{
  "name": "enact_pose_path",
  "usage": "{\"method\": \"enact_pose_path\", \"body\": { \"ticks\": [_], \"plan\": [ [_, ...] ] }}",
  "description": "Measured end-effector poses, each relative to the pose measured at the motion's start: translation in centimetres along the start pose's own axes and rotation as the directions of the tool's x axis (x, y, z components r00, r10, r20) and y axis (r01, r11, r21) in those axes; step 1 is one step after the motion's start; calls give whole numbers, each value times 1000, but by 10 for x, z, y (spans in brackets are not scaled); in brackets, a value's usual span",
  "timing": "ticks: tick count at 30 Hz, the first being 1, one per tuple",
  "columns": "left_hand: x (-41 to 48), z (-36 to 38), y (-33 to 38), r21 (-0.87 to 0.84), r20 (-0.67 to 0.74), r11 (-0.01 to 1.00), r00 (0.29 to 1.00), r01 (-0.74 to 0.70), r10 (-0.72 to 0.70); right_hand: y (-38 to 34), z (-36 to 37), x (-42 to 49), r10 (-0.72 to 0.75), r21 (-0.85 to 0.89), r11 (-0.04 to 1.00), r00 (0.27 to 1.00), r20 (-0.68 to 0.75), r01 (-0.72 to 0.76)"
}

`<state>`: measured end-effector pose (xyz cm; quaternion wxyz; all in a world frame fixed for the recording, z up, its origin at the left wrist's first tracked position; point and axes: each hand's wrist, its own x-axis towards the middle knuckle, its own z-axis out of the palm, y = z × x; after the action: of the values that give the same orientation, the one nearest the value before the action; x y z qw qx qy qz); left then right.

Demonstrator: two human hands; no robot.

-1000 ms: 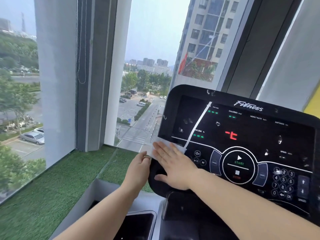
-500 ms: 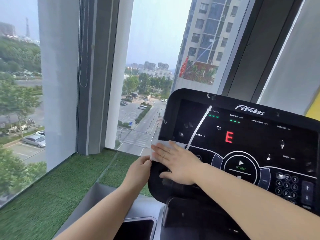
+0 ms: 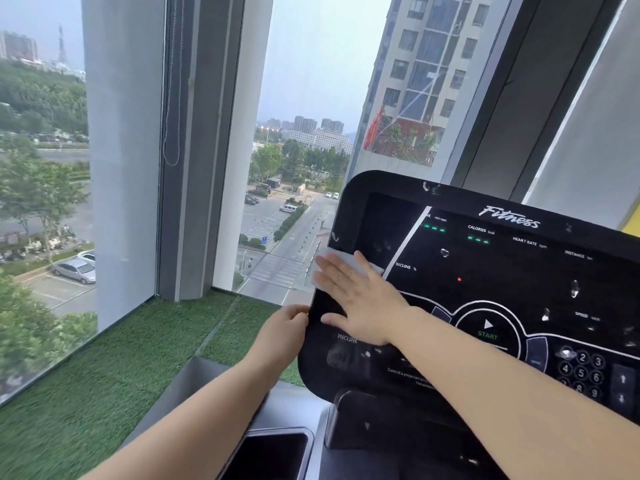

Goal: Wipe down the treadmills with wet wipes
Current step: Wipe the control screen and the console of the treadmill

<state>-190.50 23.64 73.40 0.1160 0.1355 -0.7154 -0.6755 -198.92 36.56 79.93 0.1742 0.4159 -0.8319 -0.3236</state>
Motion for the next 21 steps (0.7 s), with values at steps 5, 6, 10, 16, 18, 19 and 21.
{"method": "enact_pose_path", "body": {
  "ticks": [5, 6, 10, 16, 18, 19, 21],
  "plan": [
    [1, 2, 11, 66, 3, 993, 995, -96, 96, -7, -2, 6, 76, 68, 995, 997, -18, -75],
    [0, 4, 13, 96, 18, 987, 992, -129, 128, -7, -1, 6, 66, 64, 996, 998, -14, -65],
    [0, 4, 16, 205, 31, 966, 987, -159, 156, 19, -11, 13, 113, 44, 993, 992, -59, -111],
    [-4, 5, 33, 121, -18, 984, 990, -133, 136, 10, -11, 24, 240, 190, 957, 965, -102, -218],
    [8, 9, 29, 125, -29, 979, 985, -163, 168, 0, -4, 20, 205, 171, 967, 976, -76, -189],
    [16, 11, 23, 124, -35, 977, 983, -175, 180, -1, -1, 18, 170, 143, 977, 983, -68, -159],
    [38, 14, 2, 125, -38, 980, 986, -156, 162, 7, 0, 14, 97, 132, 987, 993, -63, -88]
  ]
}}
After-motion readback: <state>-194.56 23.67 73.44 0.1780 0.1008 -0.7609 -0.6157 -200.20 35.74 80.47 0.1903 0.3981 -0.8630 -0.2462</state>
